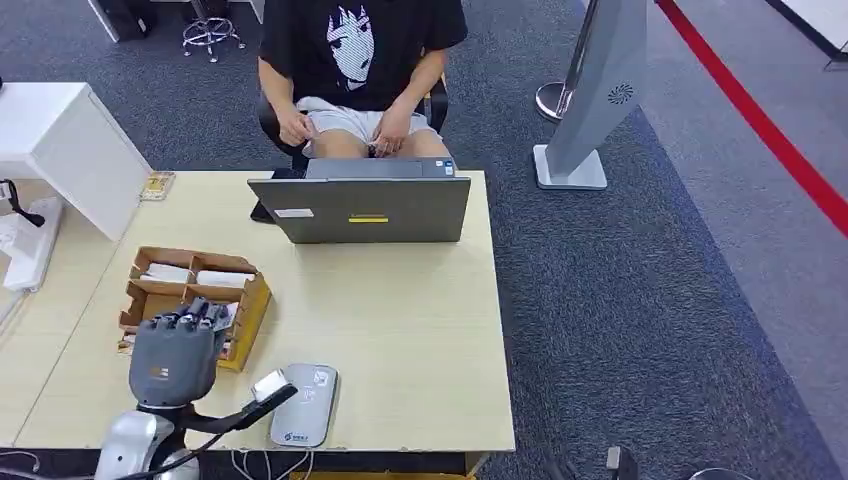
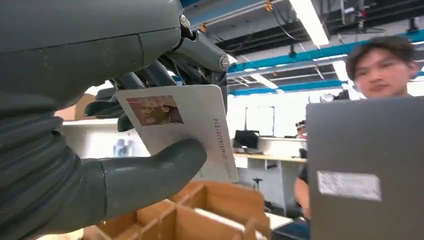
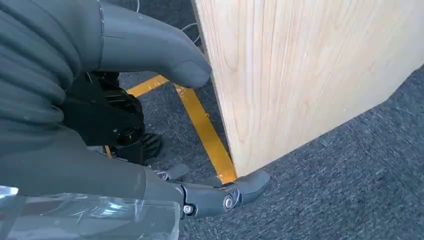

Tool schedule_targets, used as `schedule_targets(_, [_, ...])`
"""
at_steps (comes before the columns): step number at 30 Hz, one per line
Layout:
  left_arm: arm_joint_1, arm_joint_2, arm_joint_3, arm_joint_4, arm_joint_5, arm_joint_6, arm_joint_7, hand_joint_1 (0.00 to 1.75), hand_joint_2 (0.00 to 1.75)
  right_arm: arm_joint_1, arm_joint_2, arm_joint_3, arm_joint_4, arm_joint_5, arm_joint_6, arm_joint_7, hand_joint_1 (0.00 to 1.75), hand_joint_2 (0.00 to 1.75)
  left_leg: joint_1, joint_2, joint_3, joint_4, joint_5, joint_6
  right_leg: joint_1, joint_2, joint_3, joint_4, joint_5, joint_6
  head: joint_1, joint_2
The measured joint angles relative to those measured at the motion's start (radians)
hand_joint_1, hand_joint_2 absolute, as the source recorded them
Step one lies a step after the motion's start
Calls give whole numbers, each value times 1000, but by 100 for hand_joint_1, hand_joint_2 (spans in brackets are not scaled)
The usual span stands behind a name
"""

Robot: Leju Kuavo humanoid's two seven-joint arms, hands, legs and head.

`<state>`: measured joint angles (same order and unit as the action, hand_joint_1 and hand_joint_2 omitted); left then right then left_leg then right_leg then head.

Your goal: Pass the card to the sensor for recognition and then transmit it.

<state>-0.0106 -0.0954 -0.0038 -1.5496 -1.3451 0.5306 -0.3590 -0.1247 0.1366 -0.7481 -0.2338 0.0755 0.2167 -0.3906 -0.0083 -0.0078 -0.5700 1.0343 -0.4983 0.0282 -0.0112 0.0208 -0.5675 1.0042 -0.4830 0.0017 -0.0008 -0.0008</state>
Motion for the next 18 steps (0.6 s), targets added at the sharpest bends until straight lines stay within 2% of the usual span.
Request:
schedule_targets(7, [41,-50,-62,60,30,-8,-21,175,175,4,0,-21,0,1,-2,-6,0,175,-1,-1,0,0,0,0,-1,-1,0,0,0,0,0,0])
schedule_targets(13, [48,-77,-70,114,55,-1,-24,175,175,5,0,-28,0,0,-1,-10,0,175,-1,0,0,0,0,0,-1,-1,0,0,0,1,0,0])
schedule_targets(18, [60,-91,-80,126,60,-26,-56,175,175,6,0,-42,0,5,-1,-17,0,175,-1,-1,0,0,0,0,-1,-1,0,0,0,1,0,0])
